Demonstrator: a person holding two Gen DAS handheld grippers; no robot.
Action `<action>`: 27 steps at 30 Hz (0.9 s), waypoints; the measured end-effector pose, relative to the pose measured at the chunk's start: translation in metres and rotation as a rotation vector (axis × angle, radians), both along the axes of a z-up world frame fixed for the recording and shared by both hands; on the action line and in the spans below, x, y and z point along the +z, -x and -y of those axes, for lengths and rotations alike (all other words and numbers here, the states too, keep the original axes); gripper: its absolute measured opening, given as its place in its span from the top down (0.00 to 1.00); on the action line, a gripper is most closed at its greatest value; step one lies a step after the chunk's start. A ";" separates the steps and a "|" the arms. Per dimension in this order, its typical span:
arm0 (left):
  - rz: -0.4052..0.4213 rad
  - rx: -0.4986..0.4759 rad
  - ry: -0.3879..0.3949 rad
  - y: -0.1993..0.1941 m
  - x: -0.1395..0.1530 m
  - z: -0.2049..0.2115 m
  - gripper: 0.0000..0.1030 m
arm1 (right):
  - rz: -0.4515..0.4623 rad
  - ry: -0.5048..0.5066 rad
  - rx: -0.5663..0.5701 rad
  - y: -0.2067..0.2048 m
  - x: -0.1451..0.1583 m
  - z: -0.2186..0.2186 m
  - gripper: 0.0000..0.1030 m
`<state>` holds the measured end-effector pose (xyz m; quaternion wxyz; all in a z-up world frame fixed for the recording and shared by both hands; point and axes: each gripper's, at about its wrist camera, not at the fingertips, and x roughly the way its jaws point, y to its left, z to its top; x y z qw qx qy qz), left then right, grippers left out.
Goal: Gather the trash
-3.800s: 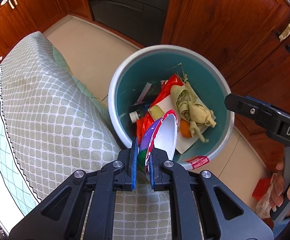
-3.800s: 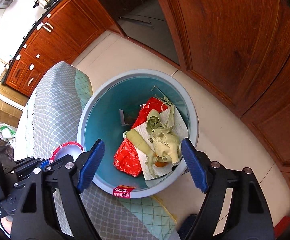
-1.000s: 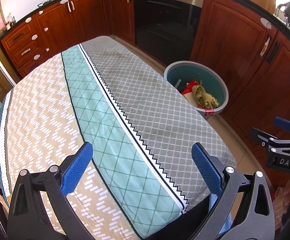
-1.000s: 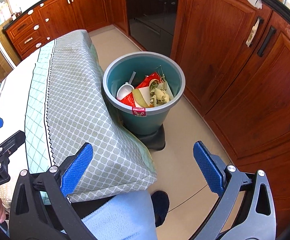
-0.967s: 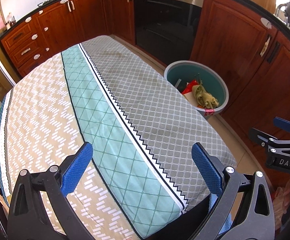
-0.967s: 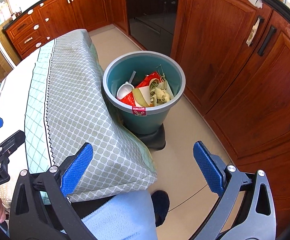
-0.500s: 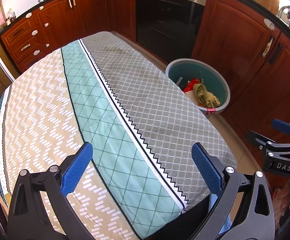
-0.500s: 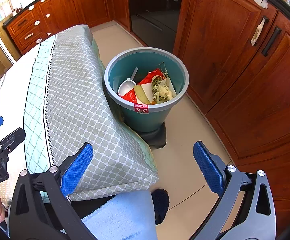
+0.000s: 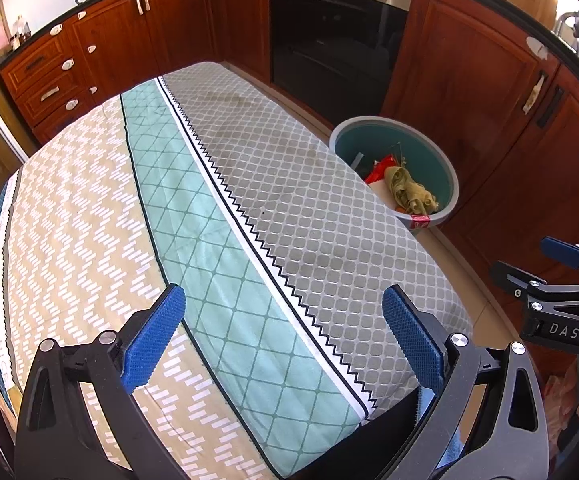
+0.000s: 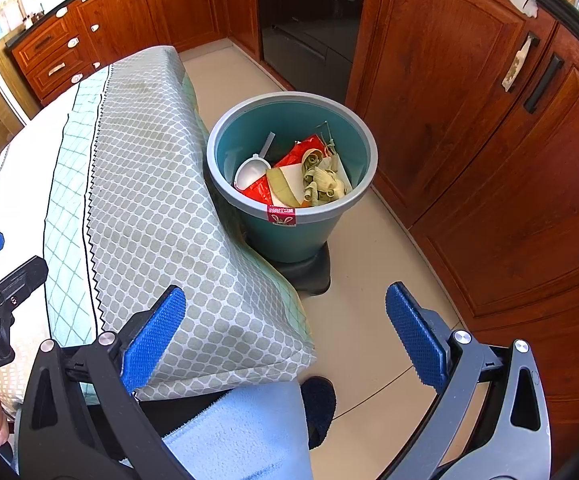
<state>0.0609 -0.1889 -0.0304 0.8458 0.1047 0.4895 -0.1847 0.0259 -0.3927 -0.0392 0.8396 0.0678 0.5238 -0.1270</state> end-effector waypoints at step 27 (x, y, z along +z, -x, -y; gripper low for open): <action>-0.015 0.007 0.012 -0.002 -0.003 -0.001 0.04 | -0.012 -0.018 -0.020 -0.002 -0.007 0.007 0.07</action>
